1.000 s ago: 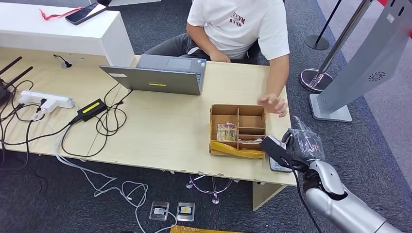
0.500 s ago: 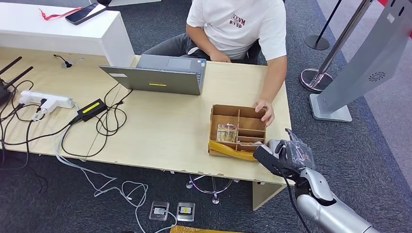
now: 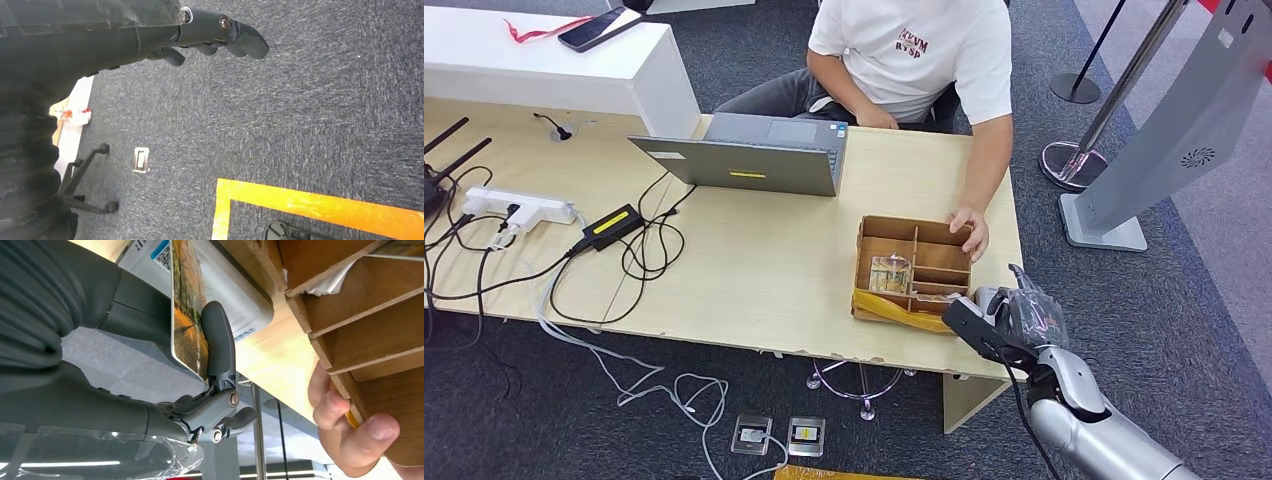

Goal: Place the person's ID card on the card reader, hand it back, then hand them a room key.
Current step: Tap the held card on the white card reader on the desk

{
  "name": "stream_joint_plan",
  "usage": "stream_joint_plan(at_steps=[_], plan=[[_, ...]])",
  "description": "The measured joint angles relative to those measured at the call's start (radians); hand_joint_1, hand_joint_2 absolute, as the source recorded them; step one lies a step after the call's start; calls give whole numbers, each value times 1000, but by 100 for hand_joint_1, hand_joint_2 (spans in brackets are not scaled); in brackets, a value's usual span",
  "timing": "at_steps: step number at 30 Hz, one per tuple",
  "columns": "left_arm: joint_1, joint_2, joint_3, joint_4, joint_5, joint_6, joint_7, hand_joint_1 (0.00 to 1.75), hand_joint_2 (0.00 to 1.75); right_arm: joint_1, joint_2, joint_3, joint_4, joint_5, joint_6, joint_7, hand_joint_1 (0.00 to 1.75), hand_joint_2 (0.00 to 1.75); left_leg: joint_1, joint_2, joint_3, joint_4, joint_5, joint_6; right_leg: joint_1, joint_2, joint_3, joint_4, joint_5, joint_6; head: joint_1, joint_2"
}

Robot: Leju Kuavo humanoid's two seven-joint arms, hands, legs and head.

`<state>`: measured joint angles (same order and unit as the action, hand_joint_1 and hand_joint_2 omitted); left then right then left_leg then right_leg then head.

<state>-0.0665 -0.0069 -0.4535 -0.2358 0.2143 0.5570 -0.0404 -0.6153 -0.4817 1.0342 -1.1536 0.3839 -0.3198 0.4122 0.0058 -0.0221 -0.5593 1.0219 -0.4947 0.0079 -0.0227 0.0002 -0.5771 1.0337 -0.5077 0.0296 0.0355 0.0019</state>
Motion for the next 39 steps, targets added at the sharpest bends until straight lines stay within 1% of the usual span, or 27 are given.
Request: stream_joint_plan(at_steps=[3,8,15,19,29,36,39], plan=[[0,0,-1,0,1,0,0,0,175,0,2,0,2,0,0,-1,175,175,0,0,0,0,0,0,0,0,0,0,0,0,0,0],[0,0,-12,0,16,1,0,0,175,0,25,0,44,-7,3,-25,175,175,0,0,0,0,0,0,0,0,0,0,0,0,0,0],[0,0,-18,-1,30,2,0,0,175,0,42,0,84,-16,1,-39,175,175,0,1,0,0,0,0,0,1,0,0,0,0,0,0],[0,0,-27,-1,42,4,0,0,175,-1,45,0,91,-8,-10,-37,175,175,0,1,0,0,0,0,0,1,0,0,0,0,0,0],[0,2,-62,-1,69,9,-5,0,175,-44,39,-28,69,34,-29,-2,175,175,0,1,0,0,0,0,0,1,0,0,0,0,0,0],[0,2,-88,-1,79,10,-10,0,175,-108,10,-65,22,55,-35,16,175,175,0,1,0,0,0,0,0,1,0,0,0,0,0,0],[0,2,-92,-2,80,10,-10,0,175,-119,1,-77,7,56,-35,17,175,175,0,1,0,0,0,0,0,1,0,0,0,0,0,0]])
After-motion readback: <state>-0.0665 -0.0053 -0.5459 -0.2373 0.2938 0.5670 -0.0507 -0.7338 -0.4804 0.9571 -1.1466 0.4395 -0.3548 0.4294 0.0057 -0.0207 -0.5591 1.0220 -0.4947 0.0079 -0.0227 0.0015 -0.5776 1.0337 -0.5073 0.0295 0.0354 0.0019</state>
